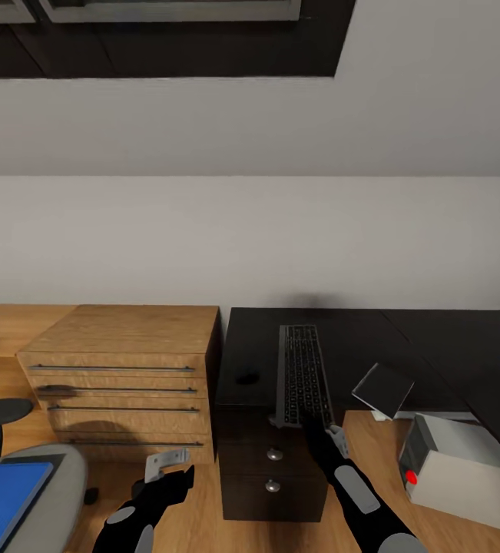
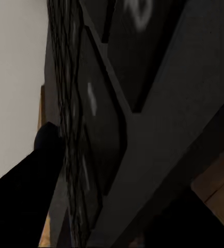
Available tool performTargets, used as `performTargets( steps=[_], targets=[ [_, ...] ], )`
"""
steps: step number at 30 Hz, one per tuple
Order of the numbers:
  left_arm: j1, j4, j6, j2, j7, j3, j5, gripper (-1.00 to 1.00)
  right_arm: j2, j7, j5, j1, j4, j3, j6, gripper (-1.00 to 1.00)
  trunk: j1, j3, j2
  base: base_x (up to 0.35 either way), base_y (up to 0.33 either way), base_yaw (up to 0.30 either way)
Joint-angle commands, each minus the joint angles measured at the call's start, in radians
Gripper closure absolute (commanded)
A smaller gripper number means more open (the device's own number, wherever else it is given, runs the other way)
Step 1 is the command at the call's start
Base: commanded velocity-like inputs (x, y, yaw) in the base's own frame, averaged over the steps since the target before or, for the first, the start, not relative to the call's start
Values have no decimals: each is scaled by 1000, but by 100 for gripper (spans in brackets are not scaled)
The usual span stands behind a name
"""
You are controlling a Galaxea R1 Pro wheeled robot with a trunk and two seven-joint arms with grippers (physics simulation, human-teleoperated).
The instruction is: In the bedroom, organize the workspace by keeping the computer under the desk, ensuring the monitor is on the desk, placing the keyboard on the desk next to the monitor, placing the mouse on the desk next to the keyboard, moving the folder from the swivel chair onto the desk next to the mouse, stacking the notebook on top of the folder with the pen on top of the notebook, and positioning the swivel chair next to the desk.
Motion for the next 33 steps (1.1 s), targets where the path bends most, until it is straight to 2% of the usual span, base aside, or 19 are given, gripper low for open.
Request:
performTargets(
  steps=[1, 7, 10, 15, 21, 24, 29, 33],
  targets=[
    [0, -1, 4, 0, 9, -1, 11, -100, 0, 3, -11, 0, 1, 0, 5, 100, 0, -1, -1, 0, 0, 0],
    [0, -1, 3, 0, 10, -1, 11, -100, 0, 19, -11, 0, 0, -1, 4, 100, -19, 15, 34, 0, 0, 0],
    [0, -1, 2, 0, 11, -1, 11, -100, 0, 50, -11, 0, -1, -2, 2, 100, -31, 24, 55, 0, 0, 0],
    [0, -1, 1, 0, 13, -1, 10, -100, 0, 151, -11, 1, -43, -6, 0, 100, -50, 40, 90, 0, 0, 0],
    [-1, -1, 1, 0, 16, -2, 8, -100, -1, 182, -12, 4, -98, -7, 5, 100, -73, 58, 132, 0, 0, 0],
    [-1, -1, 1, -1, 30, -3, 8, -100, -2, 183, -12, 43, -193, -7, 5, 100, -84, 68, 153, 0, 0, 0],
    [-1, 0, 1, -1, 52, -22, 8, -100, -4, 174, 0, 162, -433, -5, 4, 100, -104, 83, 188, 0, 0, 0],
    [0, 4, 1, 0, 56, -29, 8, -100, -4, 102, 16, 256, -621, -4, 5, 100, -119, 96, 216, 0, 0, 0]
  ],
)
